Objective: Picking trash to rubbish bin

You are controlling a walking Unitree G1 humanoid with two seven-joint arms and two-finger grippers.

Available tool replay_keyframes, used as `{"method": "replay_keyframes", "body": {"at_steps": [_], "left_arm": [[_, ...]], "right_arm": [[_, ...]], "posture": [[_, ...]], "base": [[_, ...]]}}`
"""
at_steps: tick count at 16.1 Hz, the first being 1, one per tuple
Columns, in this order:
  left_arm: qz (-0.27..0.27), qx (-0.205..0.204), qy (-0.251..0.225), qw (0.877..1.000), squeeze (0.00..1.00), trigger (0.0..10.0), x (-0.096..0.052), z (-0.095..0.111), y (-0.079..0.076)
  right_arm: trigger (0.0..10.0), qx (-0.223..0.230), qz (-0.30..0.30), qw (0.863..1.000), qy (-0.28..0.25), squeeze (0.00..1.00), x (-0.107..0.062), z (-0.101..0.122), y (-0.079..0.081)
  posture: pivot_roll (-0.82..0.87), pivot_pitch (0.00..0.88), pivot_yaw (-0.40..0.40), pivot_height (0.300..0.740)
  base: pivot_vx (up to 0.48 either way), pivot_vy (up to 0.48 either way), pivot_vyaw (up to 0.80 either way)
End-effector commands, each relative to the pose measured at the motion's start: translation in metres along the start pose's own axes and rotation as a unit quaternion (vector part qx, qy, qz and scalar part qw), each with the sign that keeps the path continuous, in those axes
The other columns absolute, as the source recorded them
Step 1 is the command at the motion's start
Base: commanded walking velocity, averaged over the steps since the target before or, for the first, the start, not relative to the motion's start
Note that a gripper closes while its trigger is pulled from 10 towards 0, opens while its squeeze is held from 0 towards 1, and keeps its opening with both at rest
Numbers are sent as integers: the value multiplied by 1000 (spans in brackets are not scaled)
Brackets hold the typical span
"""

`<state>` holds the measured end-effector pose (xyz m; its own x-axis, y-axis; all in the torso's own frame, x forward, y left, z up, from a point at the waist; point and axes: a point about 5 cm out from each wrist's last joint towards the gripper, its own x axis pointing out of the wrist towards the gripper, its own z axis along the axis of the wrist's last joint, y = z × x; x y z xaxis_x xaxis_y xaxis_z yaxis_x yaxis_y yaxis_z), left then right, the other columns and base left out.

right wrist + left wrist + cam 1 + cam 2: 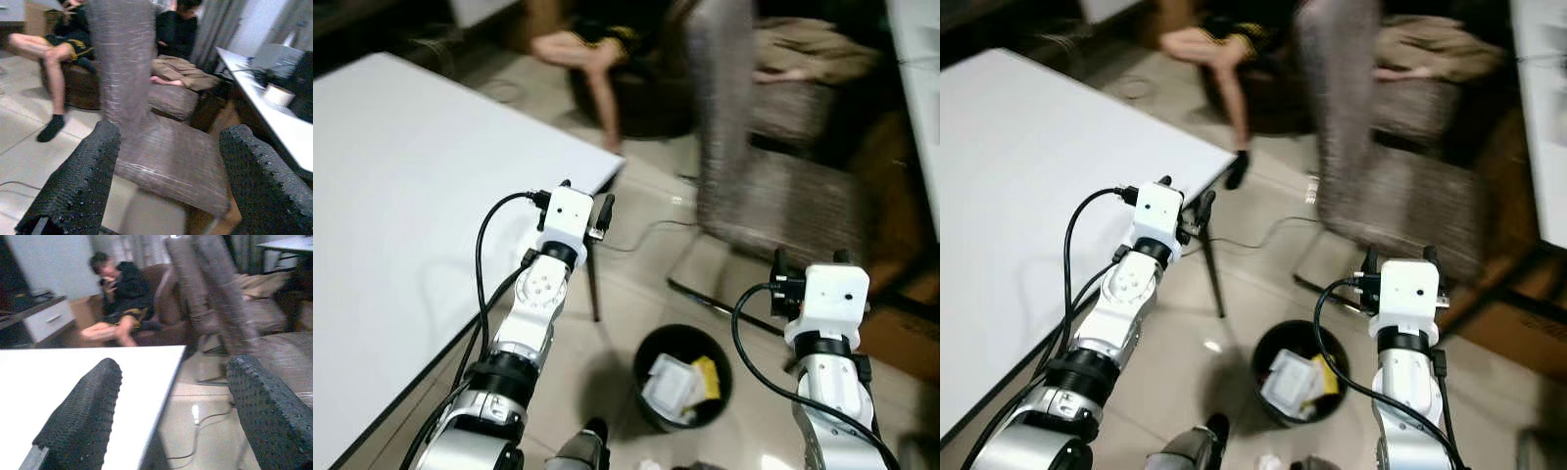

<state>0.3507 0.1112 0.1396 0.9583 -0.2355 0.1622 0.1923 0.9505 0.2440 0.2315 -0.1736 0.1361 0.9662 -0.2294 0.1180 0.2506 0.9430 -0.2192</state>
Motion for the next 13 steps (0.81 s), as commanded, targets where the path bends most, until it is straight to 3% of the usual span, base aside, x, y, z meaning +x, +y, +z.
{"method": "replay_keyframes", "body": {"at_steps": [1, 13], "left_arm": [[10, 6, -2, 1000, 0, 10000, 4, 3, 2], [13, 4, 5, 1000, 0, 10000, 9, 2, -1]], "right_arm": [[10000, 3, -2, 1000, -3, 0, 2, 3, 1], [10000, 4, 5, 1000, 0, 0, 6, 1, 5]], "posture": [[95, 84, -40, 740], [95, 74, -34, 740]], "base": [[0, 0, 800], [0, 0, 800]]}}
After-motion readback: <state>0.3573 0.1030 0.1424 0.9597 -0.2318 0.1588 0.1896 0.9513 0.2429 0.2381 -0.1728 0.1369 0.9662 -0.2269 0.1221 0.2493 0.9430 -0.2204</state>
